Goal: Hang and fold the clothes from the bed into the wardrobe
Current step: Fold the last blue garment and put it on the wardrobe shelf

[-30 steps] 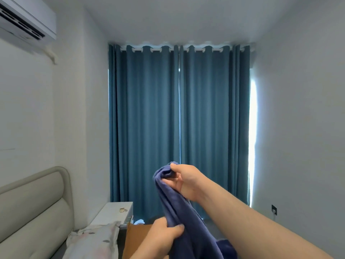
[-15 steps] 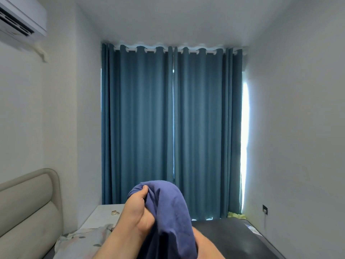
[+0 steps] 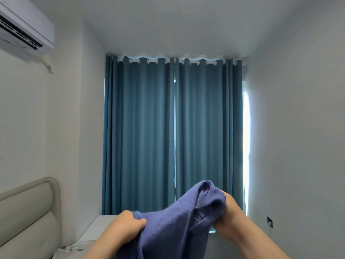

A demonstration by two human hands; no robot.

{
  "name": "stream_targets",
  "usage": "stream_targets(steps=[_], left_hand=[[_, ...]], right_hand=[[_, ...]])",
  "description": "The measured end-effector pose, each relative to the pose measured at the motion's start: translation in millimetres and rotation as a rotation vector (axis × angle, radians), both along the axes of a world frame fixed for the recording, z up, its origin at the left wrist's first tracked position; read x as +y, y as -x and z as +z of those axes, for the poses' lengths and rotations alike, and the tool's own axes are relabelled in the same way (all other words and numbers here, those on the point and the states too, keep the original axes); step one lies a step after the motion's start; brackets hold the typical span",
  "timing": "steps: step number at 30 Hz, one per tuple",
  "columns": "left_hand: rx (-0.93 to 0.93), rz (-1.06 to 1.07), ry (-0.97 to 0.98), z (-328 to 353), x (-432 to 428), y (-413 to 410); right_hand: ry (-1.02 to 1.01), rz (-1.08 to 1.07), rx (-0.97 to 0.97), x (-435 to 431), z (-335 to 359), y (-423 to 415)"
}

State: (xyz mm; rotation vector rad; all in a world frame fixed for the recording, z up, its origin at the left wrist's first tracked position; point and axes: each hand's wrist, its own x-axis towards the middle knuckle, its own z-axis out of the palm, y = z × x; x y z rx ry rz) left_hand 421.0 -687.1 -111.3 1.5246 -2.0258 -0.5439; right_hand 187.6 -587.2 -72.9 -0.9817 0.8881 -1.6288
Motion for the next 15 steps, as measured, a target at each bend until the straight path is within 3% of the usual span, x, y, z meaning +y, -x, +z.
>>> stream_targets(steps=[1,2,5,6,10,12,15], left_hand=[[-0.145,0.061,0.030,3.8,9.9,4.1],[-0.104,0.053,0.077,2.9,17.6,9.4],[0.401,-0.393,0.038,4.9,47.2,43.0],[0.514,-0.455,0.038,5.0,53.9,53.1],[0.790,-0.412,0.166,4.6,57.3,63.7],[0.877,-0.337,0.093,3.3,59.2,60.2],[0.956,-0.343,-0.035,5.7,58.0,57.2]], right_hand=[[0.012,0.026,-0.020,-2.8,3.8,-4.3],[0.007,0.046,-0.012,-5.2,7.6,-10.4],[-0.036,0.148,0.059,-21.4,8.9,-34.8],[-0.062,0.219,0.018,-22.4,9.9,-42.3],[-0.056,0.364,-0.105,-21.4,1.8,-48.5],[0.014,0.352,-0.002,-18.7,-4.6,-47.3],[0.127,0.195,0.359,-16.8,-6.8,-47.5]])
